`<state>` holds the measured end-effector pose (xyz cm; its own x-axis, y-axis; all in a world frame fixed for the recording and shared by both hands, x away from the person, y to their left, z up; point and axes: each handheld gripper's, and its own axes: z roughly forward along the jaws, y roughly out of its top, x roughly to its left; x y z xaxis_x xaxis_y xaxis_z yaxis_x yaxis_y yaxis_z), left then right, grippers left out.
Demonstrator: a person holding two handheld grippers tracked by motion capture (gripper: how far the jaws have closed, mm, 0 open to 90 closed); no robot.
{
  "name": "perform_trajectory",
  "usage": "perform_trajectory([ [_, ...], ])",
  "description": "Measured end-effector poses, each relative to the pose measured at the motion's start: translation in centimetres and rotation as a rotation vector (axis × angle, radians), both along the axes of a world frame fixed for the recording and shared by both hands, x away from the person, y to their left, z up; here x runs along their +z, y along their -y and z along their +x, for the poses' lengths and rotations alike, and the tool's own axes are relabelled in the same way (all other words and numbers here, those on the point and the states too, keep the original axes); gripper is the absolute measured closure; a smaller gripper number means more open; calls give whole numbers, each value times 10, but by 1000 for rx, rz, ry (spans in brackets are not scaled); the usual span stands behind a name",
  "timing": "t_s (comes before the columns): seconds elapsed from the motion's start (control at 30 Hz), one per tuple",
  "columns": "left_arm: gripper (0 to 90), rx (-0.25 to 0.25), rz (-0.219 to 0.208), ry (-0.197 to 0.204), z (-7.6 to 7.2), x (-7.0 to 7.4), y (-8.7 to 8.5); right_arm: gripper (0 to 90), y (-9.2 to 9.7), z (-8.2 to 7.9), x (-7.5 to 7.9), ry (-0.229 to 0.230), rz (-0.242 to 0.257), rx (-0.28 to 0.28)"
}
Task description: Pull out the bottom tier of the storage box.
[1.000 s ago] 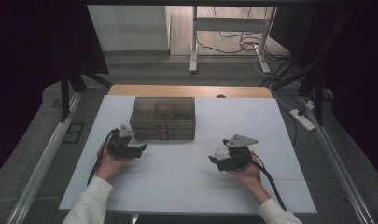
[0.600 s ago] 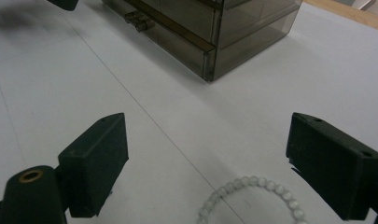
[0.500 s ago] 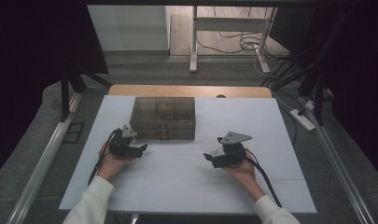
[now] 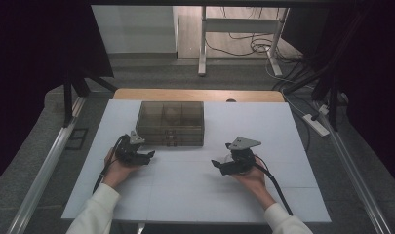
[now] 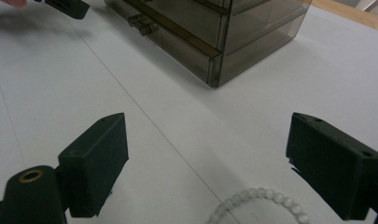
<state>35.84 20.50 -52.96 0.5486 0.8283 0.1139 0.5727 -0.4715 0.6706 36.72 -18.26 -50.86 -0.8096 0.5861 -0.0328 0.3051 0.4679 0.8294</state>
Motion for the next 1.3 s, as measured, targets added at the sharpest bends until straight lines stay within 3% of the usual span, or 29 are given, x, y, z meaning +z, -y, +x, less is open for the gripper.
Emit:
perform_trajectory([
  [0.47, 259, -6, 6, 0, 0, -1, -1, 131, -6, 4, -1, -9, 9, 10],
  [0.6, 297, -4, 9, 3, 0, -1, -1, 136, -11, 7, -2, -15, 11, 21],
  [1.1, 310, -10, 19, 7, 0, -1, -1, 148, -32, 19, -8, -41, -6, 53],
  [1.3, 309, -11, 18, 8, 0, -1, -1, 200, -46, 25, -12, -50, -15, 85],
])
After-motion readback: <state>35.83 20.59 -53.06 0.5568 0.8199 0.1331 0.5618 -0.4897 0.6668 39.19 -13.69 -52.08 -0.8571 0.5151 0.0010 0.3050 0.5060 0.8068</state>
